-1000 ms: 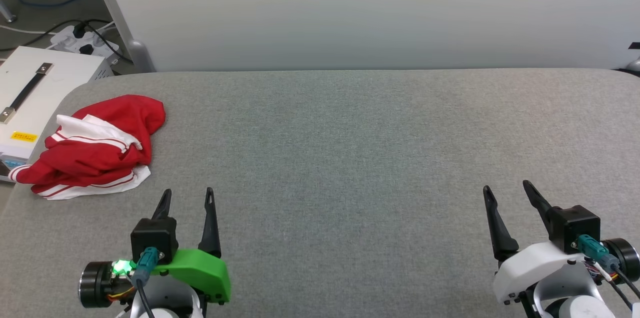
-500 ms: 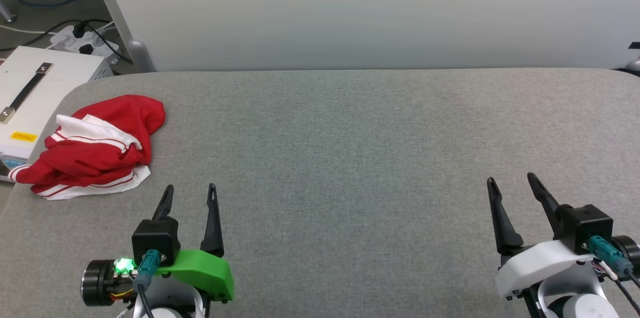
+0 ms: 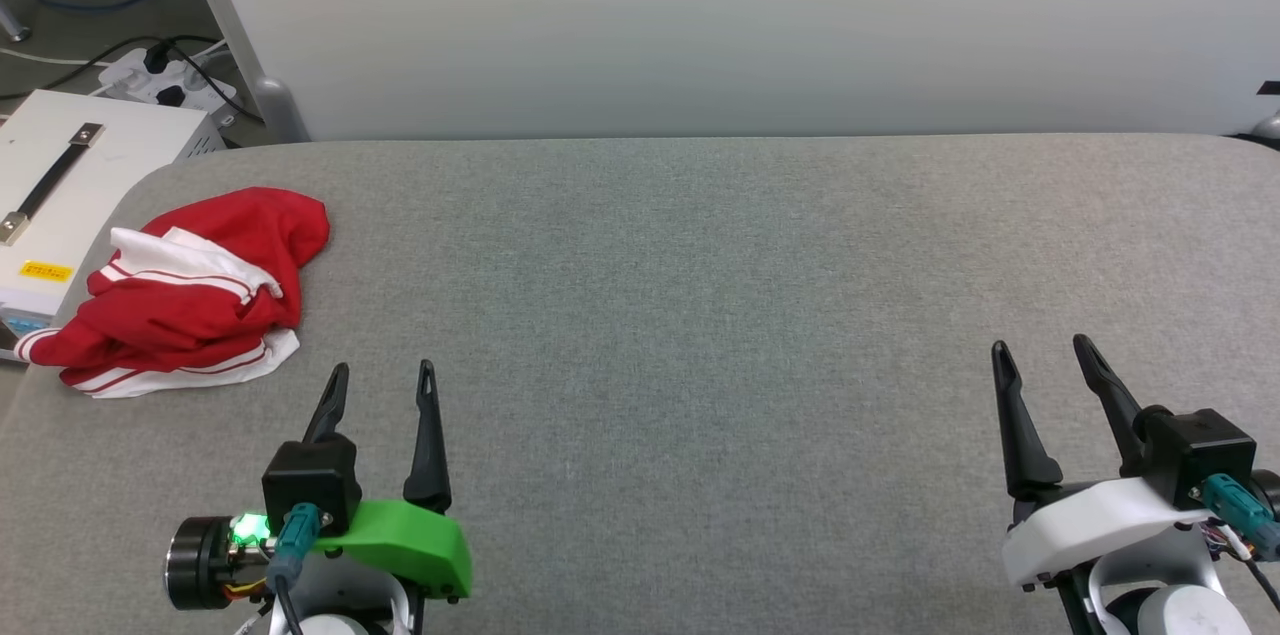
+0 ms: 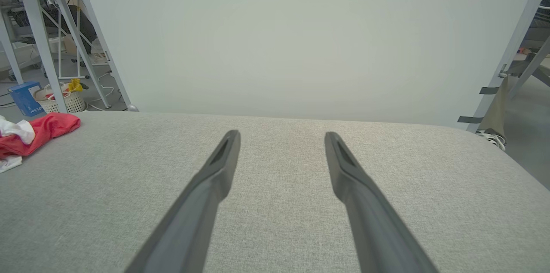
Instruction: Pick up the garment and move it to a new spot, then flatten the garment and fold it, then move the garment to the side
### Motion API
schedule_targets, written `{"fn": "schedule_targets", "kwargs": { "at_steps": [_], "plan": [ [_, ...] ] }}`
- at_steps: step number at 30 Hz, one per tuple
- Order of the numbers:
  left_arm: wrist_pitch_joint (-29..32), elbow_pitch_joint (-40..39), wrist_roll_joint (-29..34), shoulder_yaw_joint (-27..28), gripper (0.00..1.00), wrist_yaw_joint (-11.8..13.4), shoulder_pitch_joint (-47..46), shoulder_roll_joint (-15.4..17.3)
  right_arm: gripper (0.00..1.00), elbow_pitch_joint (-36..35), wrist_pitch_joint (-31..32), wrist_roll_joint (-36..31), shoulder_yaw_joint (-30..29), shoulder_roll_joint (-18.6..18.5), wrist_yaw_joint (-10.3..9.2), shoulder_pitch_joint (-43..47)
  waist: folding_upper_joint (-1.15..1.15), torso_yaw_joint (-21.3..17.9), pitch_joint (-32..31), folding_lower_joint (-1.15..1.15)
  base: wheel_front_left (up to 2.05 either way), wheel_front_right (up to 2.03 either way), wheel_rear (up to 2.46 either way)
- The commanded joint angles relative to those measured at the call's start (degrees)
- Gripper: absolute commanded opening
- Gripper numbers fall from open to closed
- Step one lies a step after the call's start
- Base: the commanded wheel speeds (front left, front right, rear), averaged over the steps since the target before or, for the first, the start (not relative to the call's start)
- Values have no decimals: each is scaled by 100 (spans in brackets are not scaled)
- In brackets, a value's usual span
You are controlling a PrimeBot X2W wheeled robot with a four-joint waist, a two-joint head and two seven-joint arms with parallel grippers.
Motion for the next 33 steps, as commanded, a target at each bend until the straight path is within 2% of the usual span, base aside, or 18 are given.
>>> {"fn": "schedule_targets", "kwargs": {
  "at_steps": [1, 33],
  "plan": [
    [-67, -37, -41, -22, 100, 35, 28, 18, 100, -69, -66, 69, -17, -11, 17, 43, 0, -2, 3, 0, 0, 0, 0],
    [-445, -8, -264, -164, 100, 24, 87, 30, 100, -120, -443, 319, -70, -18, 28, 168, 0, -3, 51, 0, 0, 0, 0]
  ]
}}
